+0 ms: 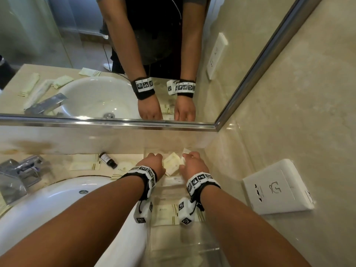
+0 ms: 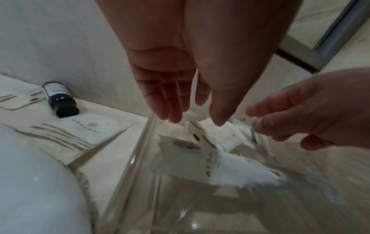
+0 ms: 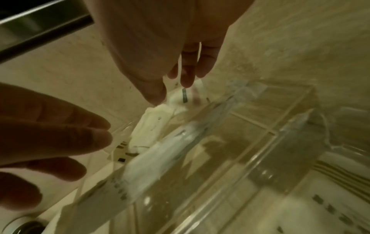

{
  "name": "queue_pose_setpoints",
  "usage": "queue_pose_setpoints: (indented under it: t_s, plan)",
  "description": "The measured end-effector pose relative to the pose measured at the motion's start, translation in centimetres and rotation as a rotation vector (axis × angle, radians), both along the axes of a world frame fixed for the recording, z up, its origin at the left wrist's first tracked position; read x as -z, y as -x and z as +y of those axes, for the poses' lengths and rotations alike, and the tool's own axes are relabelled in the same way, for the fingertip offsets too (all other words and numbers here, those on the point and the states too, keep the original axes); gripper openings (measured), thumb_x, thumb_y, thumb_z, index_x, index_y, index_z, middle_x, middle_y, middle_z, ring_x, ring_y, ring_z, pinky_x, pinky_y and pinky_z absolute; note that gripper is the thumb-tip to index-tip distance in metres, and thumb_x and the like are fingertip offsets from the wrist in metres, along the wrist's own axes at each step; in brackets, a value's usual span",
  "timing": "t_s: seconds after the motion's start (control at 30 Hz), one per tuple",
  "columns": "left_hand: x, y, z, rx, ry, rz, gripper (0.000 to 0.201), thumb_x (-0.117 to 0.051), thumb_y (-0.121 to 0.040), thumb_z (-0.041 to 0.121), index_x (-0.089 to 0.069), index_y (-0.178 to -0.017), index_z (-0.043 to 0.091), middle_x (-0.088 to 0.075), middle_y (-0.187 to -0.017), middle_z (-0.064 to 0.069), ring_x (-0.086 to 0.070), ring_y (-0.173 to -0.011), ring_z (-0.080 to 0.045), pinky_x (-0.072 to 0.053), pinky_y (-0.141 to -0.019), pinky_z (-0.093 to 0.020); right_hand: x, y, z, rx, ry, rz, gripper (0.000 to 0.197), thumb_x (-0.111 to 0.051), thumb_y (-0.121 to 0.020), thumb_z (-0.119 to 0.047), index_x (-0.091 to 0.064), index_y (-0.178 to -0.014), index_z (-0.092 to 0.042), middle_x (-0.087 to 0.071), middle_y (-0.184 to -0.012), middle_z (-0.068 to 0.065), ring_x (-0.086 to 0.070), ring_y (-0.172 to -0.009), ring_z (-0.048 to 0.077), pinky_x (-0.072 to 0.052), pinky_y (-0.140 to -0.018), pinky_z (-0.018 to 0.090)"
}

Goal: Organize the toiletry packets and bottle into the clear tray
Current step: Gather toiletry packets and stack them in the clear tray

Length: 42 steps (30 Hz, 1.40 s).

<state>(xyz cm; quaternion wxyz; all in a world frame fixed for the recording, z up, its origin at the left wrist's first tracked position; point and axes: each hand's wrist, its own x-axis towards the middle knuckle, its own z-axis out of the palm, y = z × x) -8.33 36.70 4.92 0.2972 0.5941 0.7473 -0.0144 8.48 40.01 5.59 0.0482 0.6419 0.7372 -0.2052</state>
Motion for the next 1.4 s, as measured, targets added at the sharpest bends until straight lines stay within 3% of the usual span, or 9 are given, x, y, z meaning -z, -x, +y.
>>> queue_pose_setpoints:
  t_s: [0.3,0.43,0.6,0.77,0.93,1.03,1.13,1.27,1.4]
  plan:
    - [1.5,-0.4,2.1,-0.006,0.046,0.103,0.059,-0.065,-0.084,0.05,-0.047,-0.128,0.014,-0.05,-0.126,-0.008,-0.061,-0.107,-0.03,-0.05,-0.082,-0.039,1.9,-0.1,2.4,0.127,0.092,-0.05,0.065,-0.061,-0.092,-0.023,-0.035,-0.152,-0.025,-0.016,-0.158,0.007,-0.063,-0.115,0.032,-0.054,-0.095,0.038]
    - [2.1,-0.5,2.6,-0.011,0.057,0.102,0.059,-0.068,-0.081,0.051,-0.046,-0.122,0.015,-0.059,-0.115,-0.008,-0.065,-0.097,-0.029,-0.054,-0.079,-0.038,2.8,-0.6,3.2,0.147,0.129,-0.041,0.066,-0.062,-0.092,-0.029,-0.035,-0.152,-0.03,-0.016,-0.158,0.005,-0.061,-0.119,0.033,-0.052,-0.098,0.041]
    - [2.3,-0.6,2.9,-0.035,0.109,-0.002,0.045,-0.068,-0.083,0.041,-0.049,-0.112,0.012,-0.066,-0.104,-0.008,-0.066,-0.089,-0.027,-0.056,-0.076,-0.036,3.0,-0.4,3.6,0.222,0.168,0.0,0.075,-0.066,-0.091,-0.03,-0.025,-0.154,-0.038,-0.029,-0.141,0.008,-0.067,-0.098,0.028,-0.058,-0.089,0.043]
    - [2.4,-0.3,2.6,-0.087,0.025,-0.121,0.014,-0.049,-0.091,0.023,-0.057,-0.1,0.016,-0.066,-0.1,-0.007,-0.064,-0.085,-0.026,-0.056,-0.074,-0.034,2.6,-0.5,5.1,0.286,0.278,-0.046,0.085,-0.072,-0.087,-0.04,-0.023,-0.155,-0.023,-0.034,-0.144,0.014,-0.056,-0.122,0.035,-0.052,-0.095,0.042]
    - [1.3,-0.2,1.5,-0.236,-0.08,-0.383,0.01,-0.05,-0.094,0.029,-0.052,-0.089,0.021,-0.061,-0.087,-0.003,-0.063,-0.079,-0.024,-0.06,-0.07,-0.041,2.1,-0.8,5.6,0.336,0.256,-0.058,0.086,-0.082,-0.078,-0.045,-0.034,-0.144,-0.017,-0.039,-0.14,0.016,-0.058,-0.119,0.032,-0.05,-0.094,0.039]
    - [0.9,-0.7,0.8,-0.218,-0.129,-0.413,0.012,-0.044,-0.097,0.029,-0.051,-0.094,0.019,-0.061,-0.084,-0.003,-0.063,-0.077,-0.025,-0.06,-0.07,-0.044,2.6,-0.5,5.7,0.386,0.238,-0.037,0.084,-0.086,-0.072,-0.047,-0.041,-0.136,-0.017,-0.037,-0.133,0.012,-0.061,-0.111,0.03,-0.055,-0.092,0.038]
    - [0.8,-0.6,1.1,-0.26,-0.225,-0.364,0.012,-0.042,-0.098,0.026,-0.045,-0.093,0.016,-0.06,-0.08,-0.007,-0.058,-0.068,-0.024,-0.052,-0.062,-0.036,3.3,-0.2,5.5,0.374,0.192,-0.035,0.075,-0.083,-0.075,-0.045,-0.044,-0.132,-0.014,-0.037,-0.13,0.011,-0.059,-0.112,0.03,-0.056,-0.094,0.039]
    - [0.4,0.6,1.5,-0.368,-0.309,-0.398,0.007,-0.045,-0.097,0.021,-0.046,-0.091,0.017,-0.06,-0.079,-0.005,-0.055,-0.066,-0.02,-0.043,-0.062,-0.031,3.5,-0.4,5.3,0.346,0.103,0.038,0.051,-0.077,-0.082,-0.025,-0.048,-0.122,-0.012,-0.058,-0.122,0.014,-0.064,-0.105,0.033,-0.058,-0.088,0.042]
    - [0.4,1.9,0.7,-0.435,-0.346,-0.405,0.006,-0.047,-0.096,0.018,-0.052,-0.093,0.017,-0.062,-0.082,-0.003,-0.059,-0.073,-0.023,-0.05,-0.067,-0.033,3.0,-0.5,4.7,0.386,0.068,0.251,0.049,-0.065,-0.089,-0.019,-0.046,-0.134,-0.029,-0.066,-0.111,0.003,-0.068,-0.098,0.027,-0.057,-0.081,0.036]
